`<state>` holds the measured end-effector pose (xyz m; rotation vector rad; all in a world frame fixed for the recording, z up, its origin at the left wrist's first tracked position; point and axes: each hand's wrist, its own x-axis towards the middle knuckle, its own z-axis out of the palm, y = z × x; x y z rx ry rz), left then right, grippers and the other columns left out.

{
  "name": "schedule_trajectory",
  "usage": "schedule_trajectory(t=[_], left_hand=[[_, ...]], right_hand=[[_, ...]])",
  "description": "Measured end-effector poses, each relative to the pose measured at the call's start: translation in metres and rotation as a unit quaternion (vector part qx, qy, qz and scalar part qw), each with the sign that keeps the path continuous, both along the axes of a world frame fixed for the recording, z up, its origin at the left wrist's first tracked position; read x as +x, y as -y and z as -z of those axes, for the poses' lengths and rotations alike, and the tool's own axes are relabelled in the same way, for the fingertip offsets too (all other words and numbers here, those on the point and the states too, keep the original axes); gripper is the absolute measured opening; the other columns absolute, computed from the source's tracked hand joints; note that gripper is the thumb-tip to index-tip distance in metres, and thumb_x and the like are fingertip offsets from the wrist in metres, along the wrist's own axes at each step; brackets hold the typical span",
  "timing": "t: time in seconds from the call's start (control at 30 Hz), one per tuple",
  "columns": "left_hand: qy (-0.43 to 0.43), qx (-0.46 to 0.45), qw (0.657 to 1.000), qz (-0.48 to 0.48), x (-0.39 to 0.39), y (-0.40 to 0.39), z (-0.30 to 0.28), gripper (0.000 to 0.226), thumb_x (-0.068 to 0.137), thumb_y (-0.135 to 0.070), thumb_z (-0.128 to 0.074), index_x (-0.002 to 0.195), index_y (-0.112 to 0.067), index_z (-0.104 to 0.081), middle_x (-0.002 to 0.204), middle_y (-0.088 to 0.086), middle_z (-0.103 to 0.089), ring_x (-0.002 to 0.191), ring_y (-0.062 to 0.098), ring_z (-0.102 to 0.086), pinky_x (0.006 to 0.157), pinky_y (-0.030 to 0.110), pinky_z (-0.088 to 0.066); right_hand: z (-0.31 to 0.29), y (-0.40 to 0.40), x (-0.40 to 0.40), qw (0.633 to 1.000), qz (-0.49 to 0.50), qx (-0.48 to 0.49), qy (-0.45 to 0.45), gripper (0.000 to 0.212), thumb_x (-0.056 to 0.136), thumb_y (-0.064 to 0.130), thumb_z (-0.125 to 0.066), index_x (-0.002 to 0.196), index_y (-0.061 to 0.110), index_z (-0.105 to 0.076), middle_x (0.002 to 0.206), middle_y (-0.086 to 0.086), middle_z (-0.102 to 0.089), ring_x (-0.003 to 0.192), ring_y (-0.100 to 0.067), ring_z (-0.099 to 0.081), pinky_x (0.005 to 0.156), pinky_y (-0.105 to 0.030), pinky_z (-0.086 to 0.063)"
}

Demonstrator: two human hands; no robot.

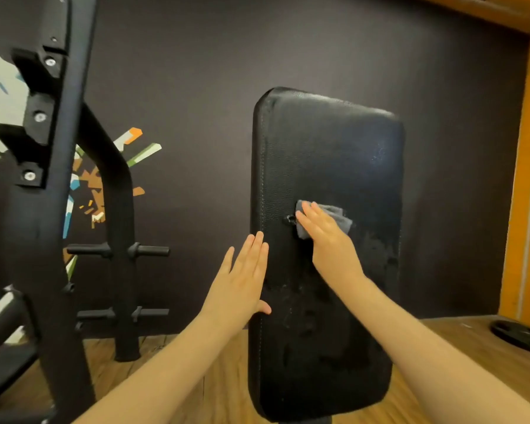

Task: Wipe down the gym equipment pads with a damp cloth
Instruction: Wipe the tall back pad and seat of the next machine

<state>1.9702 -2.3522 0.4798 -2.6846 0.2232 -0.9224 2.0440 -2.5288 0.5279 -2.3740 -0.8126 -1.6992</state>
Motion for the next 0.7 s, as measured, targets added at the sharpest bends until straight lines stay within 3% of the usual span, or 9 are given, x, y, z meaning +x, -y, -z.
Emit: schedule_trajectory(t=[0.1, 0.2, 0.33, 0.43, 0.5, 0.6, 0.7], left_hand=[[0.015, 0.023, 1.000, -0.008, -0.003, 0.003, -0.002, 0.112, 0.087, -0.059, -0.052, 0.132, -0.002, 0.033, 0.140, 0.015, 0.041, 0.129, 0.029, 0.035, 0.114, 0.046, 0.008], [0.016, 0.051, 0.998, -0.019, -0.004, 0.009, -0.008, 0.113, 0.087, -0.058, -0.054, 0.132, -0.002, 0.032, 0.141, 0.017, 0.040, 0.138, 0.031, 0.030, 0.114, 0.047, 0.008], [-0.010, 0.060, 0.997, -0.038, -0.007, 0.017, -0.011, 0.115, 0.085, -0.054, -0.059, 0.132, 0.000, 0.031, 0.150, 0.019, 0.032, 0.142, 0.033, 0.023, 0.115, 0.046, 0.006], [-0.002, 0.061, 0.997, -0.036, -0.005, 0.016, -0.011, 0.114, 0.086, -0.053, -0.059, 0.133, -0.001, 0.031, 0.148, 0.019, 0.034, 0.141, 0.033, 0.024, 0.114, 0.046, 0.007], [-0.004, 0.056, 0.998, -0.027, -0.003, 0.015, -0.011, 0.113, 0.086, -0.052, -0.059, 0.133, -0.002, 0.031, 0.143, 0.018, 0.038, 0.141, 0.033, 0.024, 0.114, 0.046, 0.007], [-0.014, 0.046, 0.999, -0.013, 0.000, 0.011, -0.010, 0.114, 0.086, -0.052, -0.060, 0.134, -0.003, 0.031, 0.141, 0.017, 0.039, 0.142, 0.032, 0.022, 0.115, 0.045, 0.006], [-0.028, 0.047, 0.998, -0.002, -0.002, 0.007, -0.012, 0.114, 0.085, -0.052, -0.061, 0.137, -0.003, 0.028, 0.151, 0.016, 0.032, 0.143, 0.030, 0.022, 0.116, 0.045, 0.004]], right_hand=[[0.056, -0.006, -0.005, 0.999, -0.026, 0.036, -0.032, 0.082, 0.056, -0.019, -0.073, 0.129, 0.005, -0.044, 0.133, -0.008, -0.050, 0.126, -0.018, -0.035, 0.113, -0.017, 0.003], [0.097, 0.003, -0.017, 0.996, -0.004, -0.025, -0.089, 0.087, 0.051, -0.011, -0.082, 0.128, 0.010, -0.046, 0.132, -0.003, -0.053, 0.125, -0.015, -0.040, 0.112, -0.018, 0.005], [0.060, 0.022, -0.022, 0.997, 0.012, -0.053, -0.050, 0.078, 0.045, -0.009, -0.084, 0.118, 0.009, -0.062, 0.123, -0.007, -0.061, 0.113, -0.021, -0.059, 0.113, -0.024, -0.004], [0.007, 0.021, -0.016, 0.998, -0.034, 0.052, 0.001, 0.065, 0.061, -0.019, -0.070, 0.122, 0.001, -0.057, 0.127, -0.016, -0.057, 0.117, -0.031, -0.055, 0.110, -0.028, -0.024], [-0.007, 0.009, -0.009, 0.985, -0.087, 0.144, -0.033, 0.062, 0.076, -0.021, -0.055, 0.131, 0.004, -0.047, 0.137, -0.011, -0.048, 0.129, -0.028, -0.044, 0.110, -0.030, -0.026], [0.029, -0.009, -0.004, 0.967, -0.093, 0.225, -0.080, 0.056, 0.084, -0.017, -0.048, 0.134, 0.008, -0.043, 0.143, -0.003, -0.040, 0.135, -0.017, -0.033, 0.113, -0.030, -0.023], [0.083, -0.009, -0.010, 0.968, -0.068, 0.222, -0.096, 0.056, 0.085, -0.014, -0.051, 0.135, 0.010, -0.042, 0.141, 0.004, -0.037, 0.134, -0.014, -0.034, 0.112, -0.024, -0.022]])
